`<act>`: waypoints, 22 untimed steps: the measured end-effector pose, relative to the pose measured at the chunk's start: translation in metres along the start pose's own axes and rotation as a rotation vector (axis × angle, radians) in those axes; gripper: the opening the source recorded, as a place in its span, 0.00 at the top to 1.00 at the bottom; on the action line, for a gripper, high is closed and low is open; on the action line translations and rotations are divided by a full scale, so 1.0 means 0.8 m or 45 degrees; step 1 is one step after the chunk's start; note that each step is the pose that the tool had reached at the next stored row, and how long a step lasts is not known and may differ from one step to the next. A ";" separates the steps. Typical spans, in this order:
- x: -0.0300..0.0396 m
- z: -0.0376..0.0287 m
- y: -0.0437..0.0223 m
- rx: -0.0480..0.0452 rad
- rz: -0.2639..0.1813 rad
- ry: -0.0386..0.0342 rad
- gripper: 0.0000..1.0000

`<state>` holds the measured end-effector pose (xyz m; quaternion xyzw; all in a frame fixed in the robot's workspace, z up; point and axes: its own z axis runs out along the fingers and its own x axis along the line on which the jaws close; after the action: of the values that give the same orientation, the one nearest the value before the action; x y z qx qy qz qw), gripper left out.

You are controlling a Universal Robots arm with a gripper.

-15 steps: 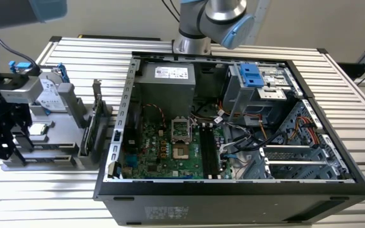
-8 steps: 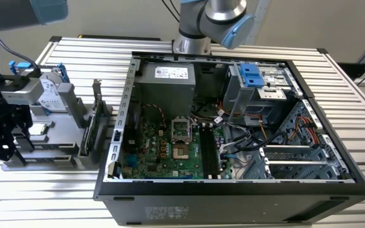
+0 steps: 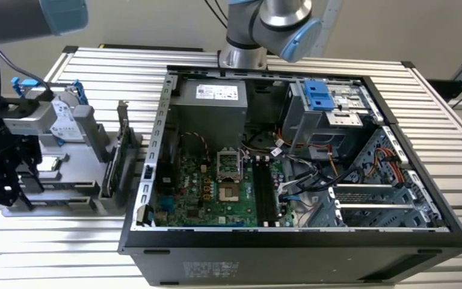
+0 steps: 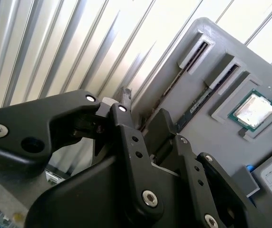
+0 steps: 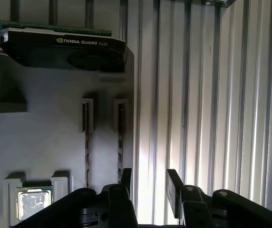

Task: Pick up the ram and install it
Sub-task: 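Pick up the ram and move it above insertion slot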

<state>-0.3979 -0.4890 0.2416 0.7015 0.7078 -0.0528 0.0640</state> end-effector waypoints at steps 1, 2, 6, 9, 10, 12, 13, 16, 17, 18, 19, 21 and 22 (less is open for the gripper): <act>0.0001 0.0006 0.0000 0.000 0.000 -0.0020 0.00; 0.0002 0.0012 0.0000 0.000 0.000 -0.0041 0.00; 0.0006 0.0036 0.0000 0.000 0.000 -0.0120 0.00; 0.0010 0.0054 0.0000 0.000 0.000 -0.0174 0.00; 0.0011 0.0059 -0.0001 0.000 0.000 -0.0191 0.00; 0.0012 0.0070 -0.0001 0.000 0.000 -0.0227 0.00; 0.0013 0.0076 -0.0001 0.000 0.000 -0.0245 0.00; 0.0017 0.0093 -0.0001 0.000 0.000 -0.0298 0.00; 0.0019 0.0100 -0.0001 0.000 -0.001 -0.0307 0.00; 0.0023 0.0107 -0.0002 0.000 -0.001 -0.0312 0.00; 0.0029 0.0114 -0.0003 0.000 -0.001 -0.0316 0.00; 0.0082 0.0144 -0.0001 0.000 0.000 -0.0314 0.00; 0.0088 0.0146 0.0000 -0.001 0.000 -0.0313 0.00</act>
<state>-0.3978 -0.4840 0.2289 0.7007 0.7071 -0.0613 0.0728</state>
